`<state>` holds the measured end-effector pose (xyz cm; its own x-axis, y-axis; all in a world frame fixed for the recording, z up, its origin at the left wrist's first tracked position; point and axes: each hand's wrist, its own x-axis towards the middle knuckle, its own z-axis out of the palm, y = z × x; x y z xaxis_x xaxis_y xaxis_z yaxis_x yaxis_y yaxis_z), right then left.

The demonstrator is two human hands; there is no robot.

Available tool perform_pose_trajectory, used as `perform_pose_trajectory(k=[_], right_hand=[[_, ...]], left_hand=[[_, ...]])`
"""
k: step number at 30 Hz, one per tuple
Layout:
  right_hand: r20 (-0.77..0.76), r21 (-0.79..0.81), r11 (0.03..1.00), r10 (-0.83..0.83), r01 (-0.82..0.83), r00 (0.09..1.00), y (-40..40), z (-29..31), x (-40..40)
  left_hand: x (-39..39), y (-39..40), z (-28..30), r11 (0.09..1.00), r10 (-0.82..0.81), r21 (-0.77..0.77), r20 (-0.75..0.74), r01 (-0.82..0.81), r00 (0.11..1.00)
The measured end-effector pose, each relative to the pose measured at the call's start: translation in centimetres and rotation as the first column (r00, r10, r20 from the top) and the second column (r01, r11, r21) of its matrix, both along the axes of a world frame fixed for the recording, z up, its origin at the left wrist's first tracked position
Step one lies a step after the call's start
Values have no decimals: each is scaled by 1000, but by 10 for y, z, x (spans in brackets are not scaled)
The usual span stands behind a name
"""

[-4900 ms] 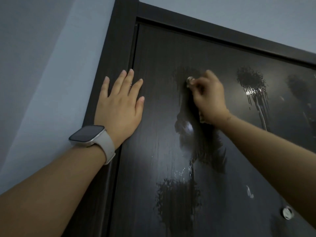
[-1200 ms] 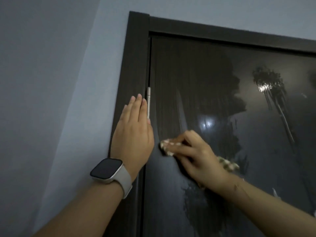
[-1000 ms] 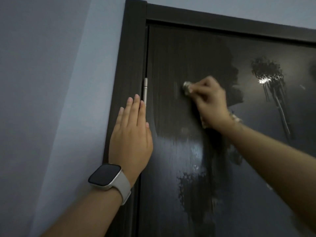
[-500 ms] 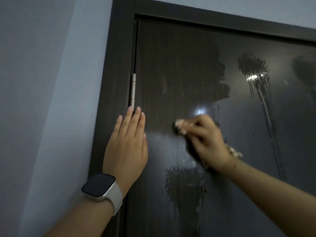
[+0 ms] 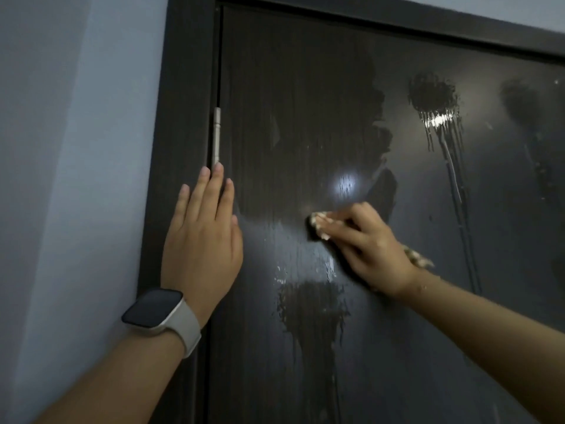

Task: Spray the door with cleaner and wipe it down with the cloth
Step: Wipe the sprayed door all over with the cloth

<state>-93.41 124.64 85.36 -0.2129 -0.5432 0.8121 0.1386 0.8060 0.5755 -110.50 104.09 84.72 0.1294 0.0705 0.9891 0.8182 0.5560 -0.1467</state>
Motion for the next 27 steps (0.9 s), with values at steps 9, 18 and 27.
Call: perform_pose_trajectory(k=[9,18,27], right_hand=[[-245,-166,982,42,-84,969,-6,3,-11],[242,7,998,65,-68,968,-17,-78,7],[-14,-148,978,149,-150,989,-50,-60,-41]], left_hand=[[-1,2,-10,1000,5,6,14,-6,1000],[-8,-17,-58,996,0,86,157,-14,988],[-15,-29,-100,999,32,6,173,-34,984]])
